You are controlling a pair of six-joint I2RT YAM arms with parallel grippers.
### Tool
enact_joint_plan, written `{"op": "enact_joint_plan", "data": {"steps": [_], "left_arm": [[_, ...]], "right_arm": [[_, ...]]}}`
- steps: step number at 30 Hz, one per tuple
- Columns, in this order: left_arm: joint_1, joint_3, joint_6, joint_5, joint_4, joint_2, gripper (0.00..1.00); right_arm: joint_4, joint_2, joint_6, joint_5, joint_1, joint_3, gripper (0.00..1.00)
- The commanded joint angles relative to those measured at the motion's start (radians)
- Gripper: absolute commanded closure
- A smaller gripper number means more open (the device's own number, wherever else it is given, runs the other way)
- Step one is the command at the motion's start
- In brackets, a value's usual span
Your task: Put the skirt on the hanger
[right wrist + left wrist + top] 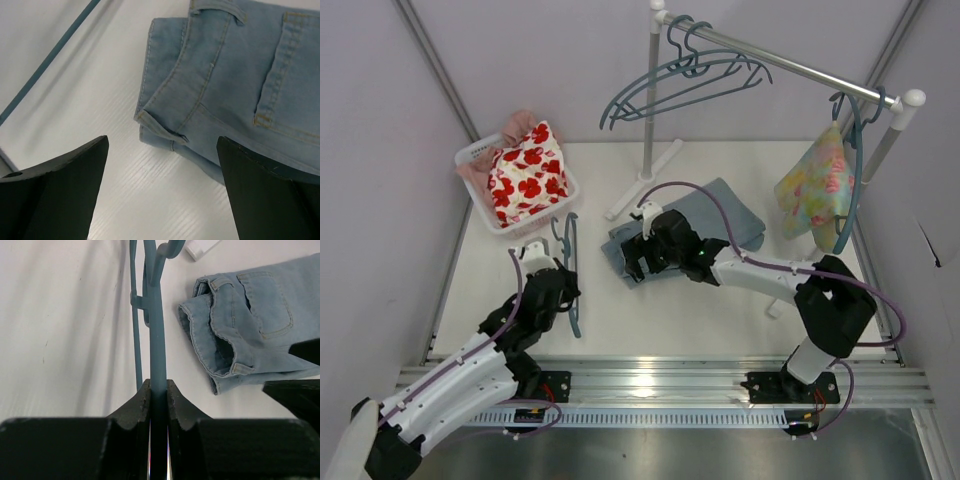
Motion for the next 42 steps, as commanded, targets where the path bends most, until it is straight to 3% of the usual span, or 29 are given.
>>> {"op": "enact_joint_plan", "data": {"steps": [1,5,11,15,21,30,35,40,42], "left_arm": [[0.006,-0.034,-0.013,-0.006,0.112,-0.034,1.00],[0.006,-0.099,0.002,0.018,0.157,-0.072,1.00],[0.006,-0.157,0.010,0.051,0.197,-0.097,1.00],[0.004,-0.203,0.005,0.084,0.246,-0.103,1.00],[0.001,-0.196,0.002,0.054,0.220,-0.080,1.00],[-0.014,-0.166,0.045,0.057,0.224,-0.048,1.00],[-0.049,-0.182,0.060,0.077,0.292,-0.017,1.00],[-0.085,-0.189,0.028,0.055,0.362,0.032,1.00],[-0.095,-0.186,0.025,0.048,0.376,0.052,1.00]], "right_arm": [[0.092,0.055,-0.170,0.095,0.055,0.085,0.03],[0.138,0.145,-0.229,0.152,0.057,0.107,0.02],[0.141,0.176,-0.267,0.017,0.046,0.087,0.02],[0.171,0.213,-0.270,0.109,0.064,0.050,0.02],[0.187,0.227,-0.293,0.097,0.075,0.001,0.05],[0.207,0.265,-0.274,0.140,0.086,-0.062,0.31],[0.258,0.196,-0.183,0.113,0.086,-0.152,0.66],[0.296,0.141,-0.103,0.111,0.081,-0.191,0.86],[0.324,0.124,-0.036,0.069,0.064,-0.192,0.87]]}}
